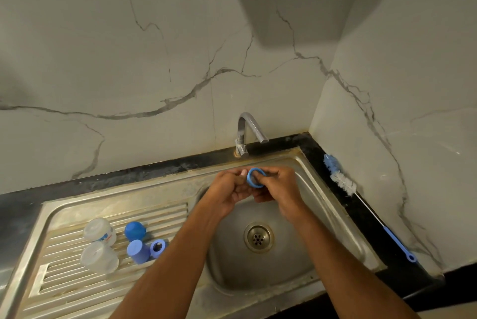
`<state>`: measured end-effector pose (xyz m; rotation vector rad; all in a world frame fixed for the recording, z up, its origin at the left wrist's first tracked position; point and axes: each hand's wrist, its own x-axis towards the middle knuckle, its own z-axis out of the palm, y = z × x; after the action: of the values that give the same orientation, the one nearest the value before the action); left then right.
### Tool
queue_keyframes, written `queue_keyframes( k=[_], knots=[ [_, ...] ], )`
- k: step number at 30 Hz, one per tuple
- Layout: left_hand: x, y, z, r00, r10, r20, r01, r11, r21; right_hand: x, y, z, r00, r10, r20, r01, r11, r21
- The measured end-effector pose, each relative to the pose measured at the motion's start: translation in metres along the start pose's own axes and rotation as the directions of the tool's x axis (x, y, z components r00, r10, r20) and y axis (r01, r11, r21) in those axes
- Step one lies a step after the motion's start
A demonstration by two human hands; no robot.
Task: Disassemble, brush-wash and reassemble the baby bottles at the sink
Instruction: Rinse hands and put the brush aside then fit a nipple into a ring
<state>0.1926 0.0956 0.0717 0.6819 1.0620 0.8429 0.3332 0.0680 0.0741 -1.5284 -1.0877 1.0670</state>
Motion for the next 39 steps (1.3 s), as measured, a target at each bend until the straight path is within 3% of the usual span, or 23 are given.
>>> queue_keyframes(
  k=[3, 6, 9, 12, 15, 20, 25, 28, 35, 39],
  knots=[
    [0.001, -0.003, -0.004, 0.995, -0.002, 0.095, 0.007, 0.998, -0.057, 0.003, 0.002, -0.001, 0.998, 0.046, -0.032, -0.045, 0.999, 0.017],
    [0.004, -0.008, -0.008, 1.0, -0.008, 0.024, 0.01, 0.998, -0.06, 0.001, -0.004, -0.002, 0.994, 0.025, 0.105, -0.019, 0.998, -0.058],
    [0.004, -0.006, -0.008, 0.999, -0.035, -0.008, 0.035, 0.999, 0.006, 0.002, -0.006, -0.005, 0.973, -0.058, 0.224, 0.1, 0.978, -0.181],
    [0.004, -0.004, -0.005, 0.997, -0.025, -0.067, 0.036, 0.986, 0.165, 0.003, -0.001, -0.004, 0.976, -0.112, 0.184, 0.162, 0.945, -0.285],
    [0.004, -0.004, 0.001, 0.994, -0.013, -0.112, 0.037, 0.976, 0.215, 0.003, 0.006, -0.002, 0.973, -0.204, 0.109, 0.229, 0.915, -0.331],
    [0.008, -0.009, 0.014, 0.972, -0.05, -0.232, 0.084, 0.986, 0.141, 0.002, 0.019, 0.004, 0.866, -0.494, 0.083, 0.455, 0.706, -0.542],
    [0.008, -0.005, 0.01, 0.971, -0.022, -0.237, 0.063, 0.984, 0.168, 0.006, 0.014, -0.003, 0.935, -0.349, 0.07, 0.344, 0.835, -0.43],
    [0.008, -0.001, 0.005, 0.978, -0.077, -0.193, 0.115, 0.974, 0.195, 0.01, 0.006, -0.006, 0.92, -0.363, 0.149, 0.39, 0.803, -0.451],
    [-0.004, -0.002, -0.01, 0.982, -0.178, 0.055, 0.181, 0.982, -0.051, 0.011, 0.006, -0.005, 0.941, -0.329, 0.084, 0.333, 0.851, -0.405],
    [0.001, -0.004, -0.015, 0.976, -0.214, -0.046, 0.215, 0.977, 0.012, 0.007, 0.004, 0.002, 0.934, -0.315, 0.165, 0.356, 0.825, -0.439]
  ],
)
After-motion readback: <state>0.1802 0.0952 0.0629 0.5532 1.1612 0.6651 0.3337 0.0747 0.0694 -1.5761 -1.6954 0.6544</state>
